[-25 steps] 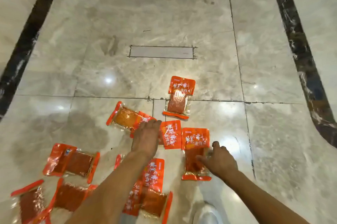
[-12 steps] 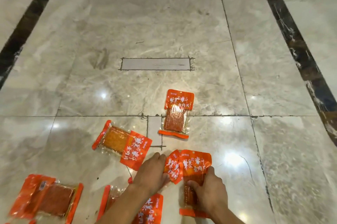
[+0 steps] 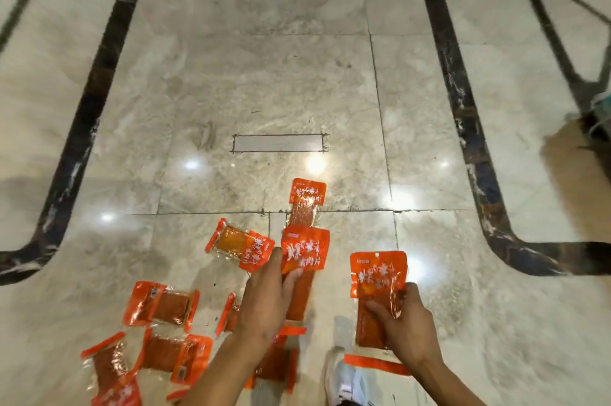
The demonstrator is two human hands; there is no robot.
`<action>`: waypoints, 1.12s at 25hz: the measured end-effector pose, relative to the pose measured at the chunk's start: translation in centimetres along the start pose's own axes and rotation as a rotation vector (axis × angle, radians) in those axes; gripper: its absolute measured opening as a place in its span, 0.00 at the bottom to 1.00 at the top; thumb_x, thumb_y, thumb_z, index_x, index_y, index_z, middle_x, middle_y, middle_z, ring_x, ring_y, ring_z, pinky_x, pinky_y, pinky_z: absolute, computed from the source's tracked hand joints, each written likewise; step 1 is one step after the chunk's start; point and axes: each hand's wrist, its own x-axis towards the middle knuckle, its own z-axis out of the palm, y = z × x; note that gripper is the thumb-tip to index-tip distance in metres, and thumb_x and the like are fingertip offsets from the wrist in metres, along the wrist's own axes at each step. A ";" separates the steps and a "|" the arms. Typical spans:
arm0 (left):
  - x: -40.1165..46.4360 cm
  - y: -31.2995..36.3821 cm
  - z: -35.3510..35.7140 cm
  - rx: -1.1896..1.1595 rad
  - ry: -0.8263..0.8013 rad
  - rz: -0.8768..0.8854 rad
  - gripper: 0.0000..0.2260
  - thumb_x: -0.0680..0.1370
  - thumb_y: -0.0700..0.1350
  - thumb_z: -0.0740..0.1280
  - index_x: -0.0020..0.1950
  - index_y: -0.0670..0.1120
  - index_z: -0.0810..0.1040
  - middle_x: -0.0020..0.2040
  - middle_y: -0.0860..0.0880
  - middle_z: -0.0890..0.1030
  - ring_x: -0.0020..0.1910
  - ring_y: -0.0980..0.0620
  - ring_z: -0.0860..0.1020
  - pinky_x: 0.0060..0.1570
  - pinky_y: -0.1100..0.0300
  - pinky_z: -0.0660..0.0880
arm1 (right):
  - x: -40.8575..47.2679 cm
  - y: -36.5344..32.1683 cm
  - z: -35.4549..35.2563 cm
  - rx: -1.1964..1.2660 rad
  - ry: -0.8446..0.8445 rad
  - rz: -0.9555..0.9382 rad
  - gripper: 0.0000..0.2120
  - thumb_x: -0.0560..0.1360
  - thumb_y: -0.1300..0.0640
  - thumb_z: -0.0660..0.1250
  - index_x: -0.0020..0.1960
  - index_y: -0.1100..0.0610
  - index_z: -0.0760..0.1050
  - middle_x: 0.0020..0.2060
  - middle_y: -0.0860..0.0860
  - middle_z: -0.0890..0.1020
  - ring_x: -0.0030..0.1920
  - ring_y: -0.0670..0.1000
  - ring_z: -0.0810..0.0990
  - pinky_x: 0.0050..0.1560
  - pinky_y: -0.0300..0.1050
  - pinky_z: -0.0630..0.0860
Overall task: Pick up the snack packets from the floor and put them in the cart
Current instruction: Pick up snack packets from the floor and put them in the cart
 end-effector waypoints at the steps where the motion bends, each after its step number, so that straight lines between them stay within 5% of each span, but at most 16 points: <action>1: -1.5 3.2 -2.7 -0.083 0.003 -0.031 0.12 0.82 0.53 0.67 0.63 0.51 0.73 0.50 0.57 0.81 0.47 0.57 0.79 0.45 0.63 0.73 | -2.2 -2.7 -3.4 0.044 0.016 -0.030 0.21 0.72 0.45 0.76 0.55 0.52 0.69 0.42 0.45 0.81 0.43 0.53 0.82 0.45 0.50 0.79; 5: -9.1 18.6 -15.6 -0.300 0.026 -0.120 0.11 0.79 0.48 0.72 0.59 0.52 0.76 0.50 0.55 0.83 0.49 0.55 0.82 0.52 0.57 0.78 | -12.3 -15.2 -18.1 0.161 0.038 -0.138 0.22 0.73 0.42 0.73 0.60 0.50 0.69 0.50 0.42 0.79 0.48 0.48 0.80 0.51 0.47 0.79; 9: -16.4 31.0 -25.8 -0.477 -0.007 -0.108 0.09 0.77 0.46 0.75 0.54 0.50 0.79 0.47 0.52 0.87 0.48 0.54 0.85 0.45 0.62 0.78 | -22.3 -24.1 -29.0 0.230 0.052 -0.204 0.23 0.72 0.40 0.74 0.61 0.45 0.68 0.53 0.40 0.80 0.54 0.47 0.82 0.56 0.49 0.82; 14: -23.2 42.8 -35.6 -0.602 -0.079 0.047 0.22 0.64 0.49 0.81 0.55 0.47 0.82 0.48 0.49 0.88 0.48 0.48 0.87 0.52 0.47 0.82 | -34.7 -31.9 -39.9 0.281 0.176 -0.324 0.25 0.71 0.44 0.77 0.62 0.49 0.70 0.52 0.40 0.79 0.51 0.44 0.81 0.50 0.35 0.77; 18: -27.6 47.9 -39.5 -0.637 -0.168 0.201 0.23 0.64 0.44 0.82 0.58 0.45 0.82 0.50 0.46 0.88 0.50 0.46 0.87 0.49 0.51 0.82 | -42.6 -32.0 -45.6 0.430 0.314 -0.328 0.26 0.67 0.42 0.79 0.58 0.47 0.71 0.54 0.46 0.83 0.53 0.47 0.83 0.52 0.50 0.82; 21: -31.6 50.7 -40.1 -0.584 -0.223 0.332 0.19 0.71 0.43 0.80 0.59 0.48 0.80 0.51 0.50 0.87 0.49 0.49 0.86 0.49 0.53 0.81 | -48.5 -30.0 -48.2 0.572 0.387 -0.327 0.25 0.69 0.50 0.80 0.61 0.49 0.73 0.56 0.47 0.83 0.55 0.48 0.83 0.52 0.45 0.79; 28: -41.8 58.3 -34.6 -0.357 -0.507 0.605 0.18 0.74 0.52 0.77 0.61 0.56 0.75 0.55 0.54 0.84 0.52 0.51 0.84 0.54 0.47 0.82 | -59.8 -19.1 -53.2 0.748 0.561 -0.214 0.25 0.69 0.51 0.80 0.62 0.50 0.73 0.57 0.47 0.84 0.56 0.48 0.84 0.60 0.54 0.80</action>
